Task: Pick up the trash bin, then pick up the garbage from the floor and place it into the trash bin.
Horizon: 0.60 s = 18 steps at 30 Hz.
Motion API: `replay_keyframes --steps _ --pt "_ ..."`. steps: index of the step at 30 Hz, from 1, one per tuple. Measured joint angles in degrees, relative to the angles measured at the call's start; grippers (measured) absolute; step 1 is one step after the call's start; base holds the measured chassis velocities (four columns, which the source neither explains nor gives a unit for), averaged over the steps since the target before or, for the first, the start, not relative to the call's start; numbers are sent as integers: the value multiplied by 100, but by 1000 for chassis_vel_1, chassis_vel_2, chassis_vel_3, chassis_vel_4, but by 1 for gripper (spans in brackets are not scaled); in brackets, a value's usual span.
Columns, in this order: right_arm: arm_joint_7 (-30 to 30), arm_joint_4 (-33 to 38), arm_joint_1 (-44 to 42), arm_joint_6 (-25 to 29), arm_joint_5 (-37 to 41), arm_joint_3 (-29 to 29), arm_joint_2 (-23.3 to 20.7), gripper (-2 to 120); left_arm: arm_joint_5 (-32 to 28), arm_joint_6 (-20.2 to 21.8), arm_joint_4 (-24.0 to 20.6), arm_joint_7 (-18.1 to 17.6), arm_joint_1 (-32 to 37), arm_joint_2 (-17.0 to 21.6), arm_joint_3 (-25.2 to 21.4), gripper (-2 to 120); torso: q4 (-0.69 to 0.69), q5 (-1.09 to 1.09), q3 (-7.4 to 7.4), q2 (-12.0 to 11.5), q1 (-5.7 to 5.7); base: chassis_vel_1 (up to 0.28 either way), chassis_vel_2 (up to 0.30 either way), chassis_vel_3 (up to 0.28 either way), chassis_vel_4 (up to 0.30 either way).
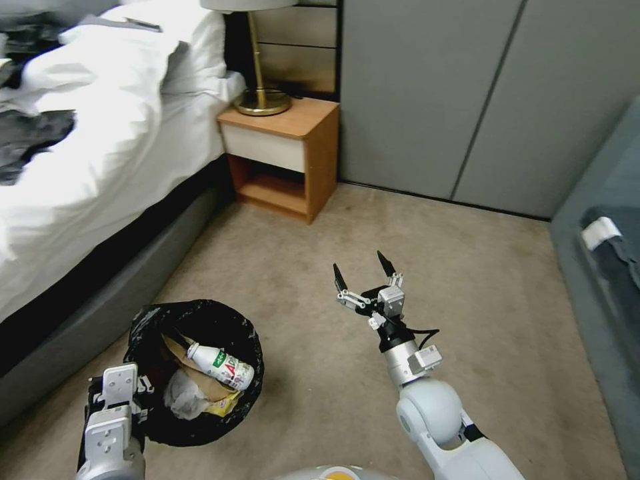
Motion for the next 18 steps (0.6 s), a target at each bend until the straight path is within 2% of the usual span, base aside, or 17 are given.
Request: replay_keyframes --steps 12,18 --pt "26 -57 261 -193 92 7 -25 100 -16 95 -181 -17 229 0 -16 1 1 0 0 0 0 123 118 121 109" --pt "42 -8 298 -303 226 -1 -64 100 -263 264 -277 -24 369 0 42 1 0 -1 0 0 0 131 119 120 127"
